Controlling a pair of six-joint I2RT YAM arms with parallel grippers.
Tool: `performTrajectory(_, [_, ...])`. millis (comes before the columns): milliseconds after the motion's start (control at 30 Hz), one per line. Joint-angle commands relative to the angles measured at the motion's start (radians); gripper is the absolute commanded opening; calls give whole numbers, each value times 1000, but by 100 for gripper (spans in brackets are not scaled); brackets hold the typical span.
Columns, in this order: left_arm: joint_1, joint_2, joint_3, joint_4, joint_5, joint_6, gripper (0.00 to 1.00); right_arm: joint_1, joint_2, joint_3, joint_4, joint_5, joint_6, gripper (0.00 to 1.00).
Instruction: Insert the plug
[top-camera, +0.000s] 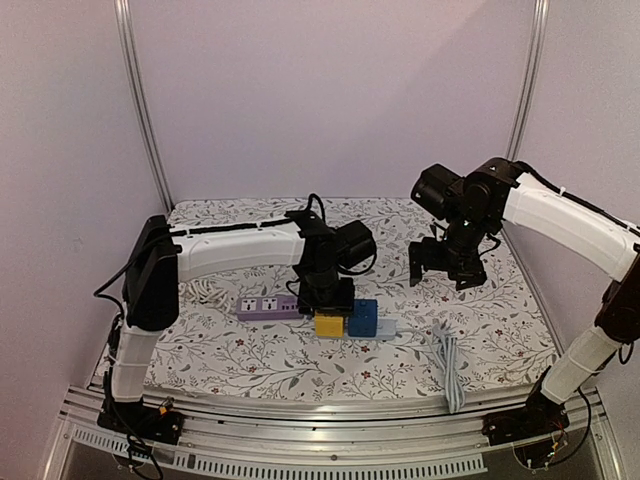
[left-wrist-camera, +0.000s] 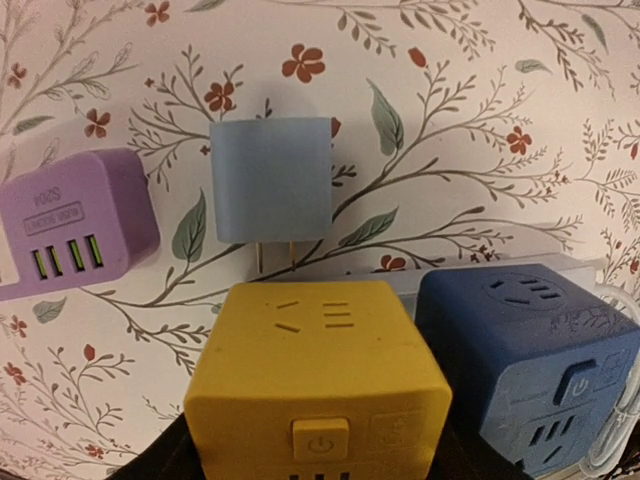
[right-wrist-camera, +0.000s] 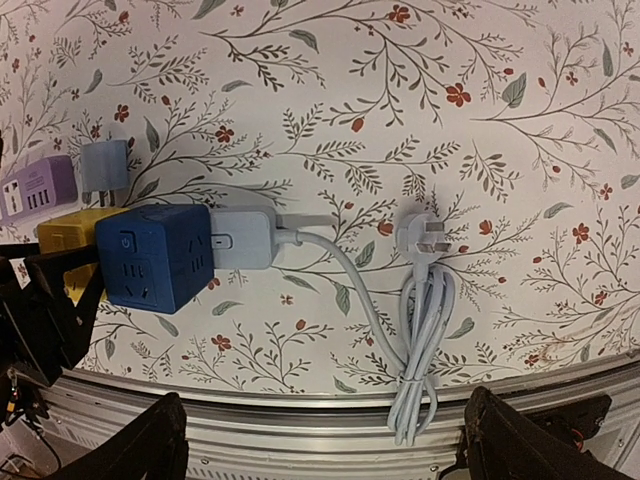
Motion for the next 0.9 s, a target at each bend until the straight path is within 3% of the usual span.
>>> performTrajectory(0, [15,148,-73,-41,132,47,0,-4,19,18,-41,2,-21,95])
performTrajectory(267, [14,140,-68,-38,149,60,2,-3,34,19,-39,0,-53,95])
performTrajectory(633, [9,65,-74,-18,126,76,67,-3,33,47,-53,4,-80,95])
performTrajectory(767, [11,34,-67,-18,104,85,80,-3,29,63,-63,10,-85,95])
performTrajectory(867, [15,10,-59,-25,97,89,83,-3,24,62,-68,14,-85,95])
